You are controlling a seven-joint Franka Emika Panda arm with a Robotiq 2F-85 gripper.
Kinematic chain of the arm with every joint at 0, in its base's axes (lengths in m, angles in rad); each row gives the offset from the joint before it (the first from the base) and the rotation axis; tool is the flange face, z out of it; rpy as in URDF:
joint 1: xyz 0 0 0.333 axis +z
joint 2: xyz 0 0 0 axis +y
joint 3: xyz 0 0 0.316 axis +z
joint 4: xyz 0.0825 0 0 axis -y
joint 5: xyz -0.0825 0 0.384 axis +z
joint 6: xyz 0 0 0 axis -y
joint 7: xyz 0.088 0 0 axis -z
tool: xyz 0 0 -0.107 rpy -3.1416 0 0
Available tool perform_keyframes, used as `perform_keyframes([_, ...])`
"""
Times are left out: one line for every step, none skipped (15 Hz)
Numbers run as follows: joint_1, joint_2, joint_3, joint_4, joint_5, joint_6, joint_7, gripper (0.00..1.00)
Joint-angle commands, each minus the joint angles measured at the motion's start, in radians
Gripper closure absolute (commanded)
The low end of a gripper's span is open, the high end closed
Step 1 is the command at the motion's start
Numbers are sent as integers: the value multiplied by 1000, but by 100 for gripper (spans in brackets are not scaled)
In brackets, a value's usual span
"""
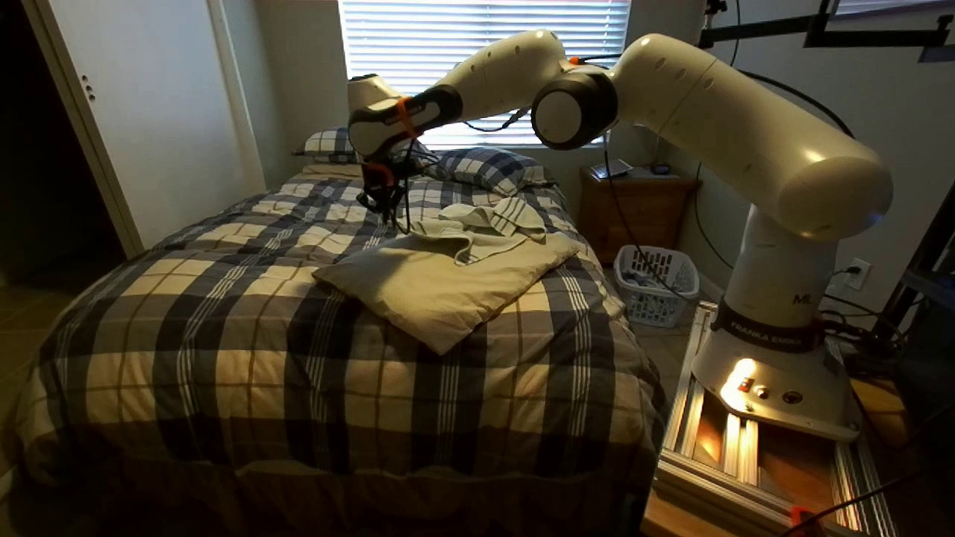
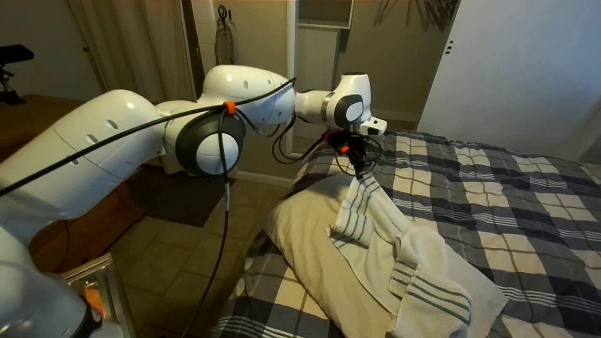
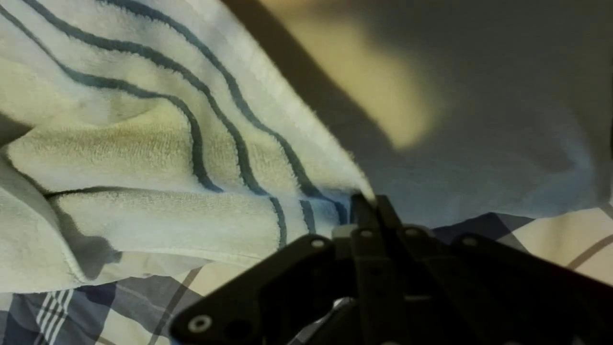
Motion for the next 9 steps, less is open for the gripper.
perform_keyframes([0, 64, 29, 120, 29, 3, -7, 99])
perform_keyframes([0, 76, 32, 140, 28, 7, -2, 99])
perform_keyframes([0, 83, 38, 152, 27, 8, -2, 99])
perform_keyframes([2, 91, 36, 164, 20, 19, 6, 99])
perform_keyframes([0, 95, 40, 172, 22, 19, 1, 99])
perform_keyframes([0, 97, 39, 178, 23, 14, 9, 71])
perform_keyframes([2, 95, 39, 178, 21, 0, 7, 71])
perform_keyframes([6, 83, 41, 168, 22, -21, 5, 66])
perform_keyframes([7, 72, 47, 159, 23, -43, -4, 58])
